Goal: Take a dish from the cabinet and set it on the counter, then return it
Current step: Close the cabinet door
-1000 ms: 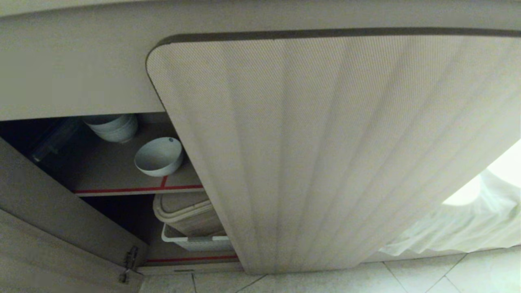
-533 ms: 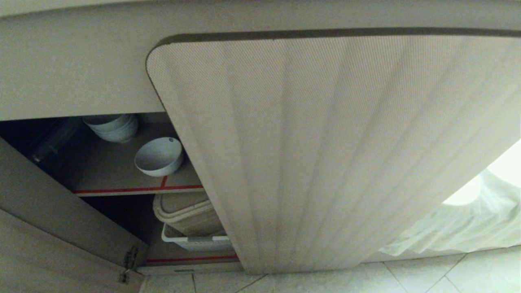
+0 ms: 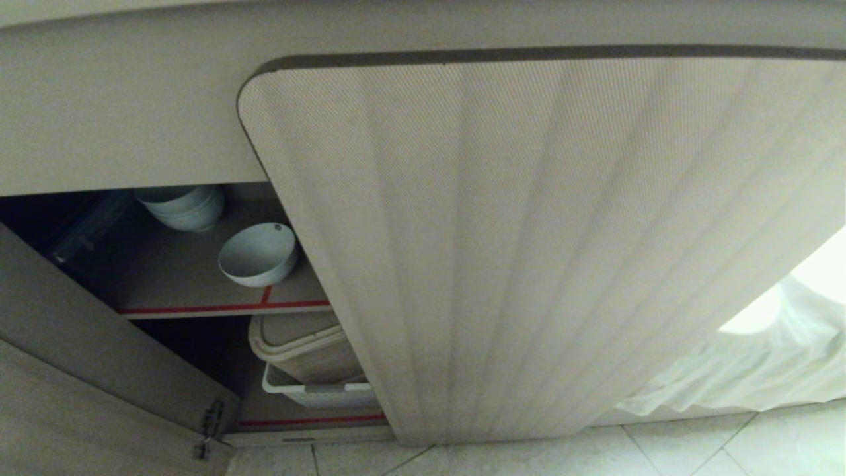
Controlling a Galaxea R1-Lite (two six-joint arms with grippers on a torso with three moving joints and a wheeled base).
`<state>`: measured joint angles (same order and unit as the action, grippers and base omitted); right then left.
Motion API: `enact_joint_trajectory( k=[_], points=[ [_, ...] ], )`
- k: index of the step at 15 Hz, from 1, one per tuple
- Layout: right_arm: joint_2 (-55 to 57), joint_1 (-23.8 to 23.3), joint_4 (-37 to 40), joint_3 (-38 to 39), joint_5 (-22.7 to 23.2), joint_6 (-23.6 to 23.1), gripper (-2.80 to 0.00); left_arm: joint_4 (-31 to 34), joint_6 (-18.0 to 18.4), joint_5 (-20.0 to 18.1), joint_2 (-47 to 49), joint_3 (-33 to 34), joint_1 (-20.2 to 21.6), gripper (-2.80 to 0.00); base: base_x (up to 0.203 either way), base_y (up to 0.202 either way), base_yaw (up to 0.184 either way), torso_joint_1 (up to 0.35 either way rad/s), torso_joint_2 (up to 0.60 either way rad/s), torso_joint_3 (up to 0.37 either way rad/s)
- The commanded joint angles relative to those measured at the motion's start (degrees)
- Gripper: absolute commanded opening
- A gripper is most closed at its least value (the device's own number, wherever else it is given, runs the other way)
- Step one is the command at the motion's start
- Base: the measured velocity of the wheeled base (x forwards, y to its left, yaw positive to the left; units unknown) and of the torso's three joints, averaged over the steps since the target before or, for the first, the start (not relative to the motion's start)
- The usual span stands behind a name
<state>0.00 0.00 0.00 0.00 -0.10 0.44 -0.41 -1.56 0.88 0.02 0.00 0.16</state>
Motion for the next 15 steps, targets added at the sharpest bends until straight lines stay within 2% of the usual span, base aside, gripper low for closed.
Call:
enact_joint_trajectory(
  k=[1,11,15],
  points=[
    [0.0,0.1,0.0,0.0,0.0,0.0,-2.8,0.0,0.0,0.0,0.0,0.0,0.0,-2.8,0.0,0.0,0.0,0.0,0.0,0.0],
    [0.0,0.0,0.0,0.0,0.0,0.0,-2.8,-0.1,-0.5,0.2,0.0,0.0,0.0,-2.8,0.0,0.0,0.0,0.0,0.0,0.0],
    [0.0,0.0,0.0,0.0,0.0,0.0,-2.8,-0.1,-0.5,0.2,0.0,0.0,0.0,-2.8,-0.165,0.0,0.0,0.002,0.0,0.003]
  ],
)
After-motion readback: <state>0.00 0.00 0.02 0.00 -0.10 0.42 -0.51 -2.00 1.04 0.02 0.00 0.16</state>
